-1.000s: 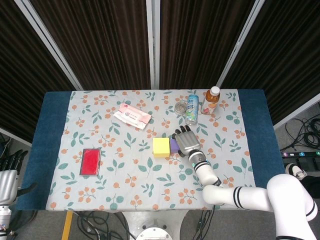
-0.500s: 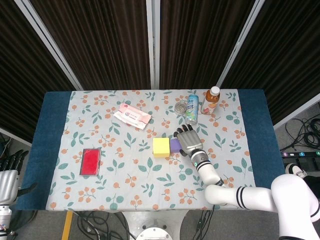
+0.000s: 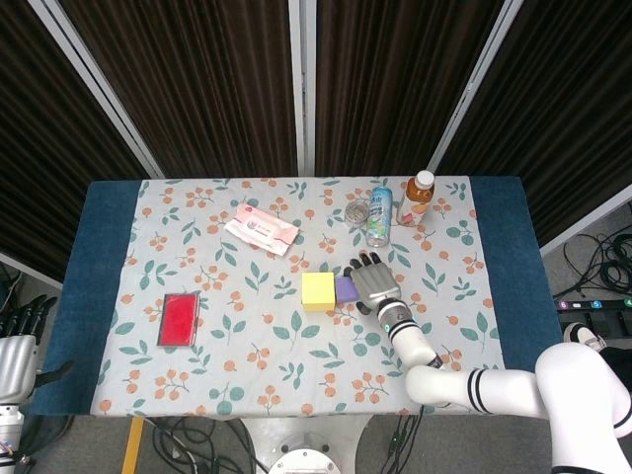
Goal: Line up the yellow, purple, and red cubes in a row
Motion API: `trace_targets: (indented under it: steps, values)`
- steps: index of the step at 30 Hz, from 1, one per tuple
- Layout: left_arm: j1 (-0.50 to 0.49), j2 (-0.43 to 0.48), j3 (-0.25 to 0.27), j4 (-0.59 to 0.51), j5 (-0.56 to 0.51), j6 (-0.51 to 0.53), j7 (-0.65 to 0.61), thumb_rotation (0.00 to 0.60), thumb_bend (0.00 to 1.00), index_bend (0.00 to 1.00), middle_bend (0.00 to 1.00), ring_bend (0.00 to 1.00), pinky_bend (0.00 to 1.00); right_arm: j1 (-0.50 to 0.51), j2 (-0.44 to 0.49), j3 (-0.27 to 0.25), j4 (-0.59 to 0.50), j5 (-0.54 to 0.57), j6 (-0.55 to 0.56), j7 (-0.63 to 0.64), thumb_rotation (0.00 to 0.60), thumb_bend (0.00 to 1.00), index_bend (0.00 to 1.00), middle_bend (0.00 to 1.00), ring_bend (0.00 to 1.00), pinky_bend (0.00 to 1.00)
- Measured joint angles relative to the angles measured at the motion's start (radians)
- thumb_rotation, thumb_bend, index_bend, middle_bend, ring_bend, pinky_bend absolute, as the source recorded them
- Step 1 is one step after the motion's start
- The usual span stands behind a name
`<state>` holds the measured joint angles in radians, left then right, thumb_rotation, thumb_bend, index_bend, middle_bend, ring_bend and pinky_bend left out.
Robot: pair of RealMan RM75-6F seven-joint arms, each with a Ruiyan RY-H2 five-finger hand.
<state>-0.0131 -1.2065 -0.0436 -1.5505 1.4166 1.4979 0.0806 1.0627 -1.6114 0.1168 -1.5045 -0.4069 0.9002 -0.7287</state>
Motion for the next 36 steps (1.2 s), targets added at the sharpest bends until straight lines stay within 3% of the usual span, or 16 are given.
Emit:
trace_targets:
  steps: [16, 24, 32, 36]
  values:
    - [0.002, -0.005, 0.001, 0.012, 0.002, 0.0, -0.013, 0.6, 0.14, 0.17, 0.19, 0.14, 0.16, 0.006, -0.016, -0.003, 0.0, 0.025, 0.021, -0.006, 0.6, 0.24, 0.25, 0.11, 0.0, 0.0]
    - [0.003, -0.007, 0.002, 0.017, 0.004, 0.002, -0.019, 0.6, 0.14, 0.17, 0.19, 0.14, 0.16, -0.008, 0.006, 0.002, -0.027, 0.012, 0.04, 0.012, 0.6, 0.24, 0.19, 0.11, 0.0, 0.0]
    - [0.002, -0.007, 0.0, 0.015, 0.011, 0.008, -0.021, 0.6, 0.14, 0.17, 0.19, 0.14, 0.16, -0.056, 0.084, -0.007, -0.107, -0.066, 0.067, 0.063, 0.6, 0.23, 0.18, 0.1, 0.0, 0.0]
    - [0.005, -0.004, 0.001, 0.014, 0.008, 0.009, -0.023, 0.6, 0.14, 0.17, 0.19, 0.14, 0.16, -0.091, 0.139, -0.032, -0.147, -0.154, 0.061, 0.1, 0.6, 0.23, 0.24, 0.1, 0.0, 0.0]
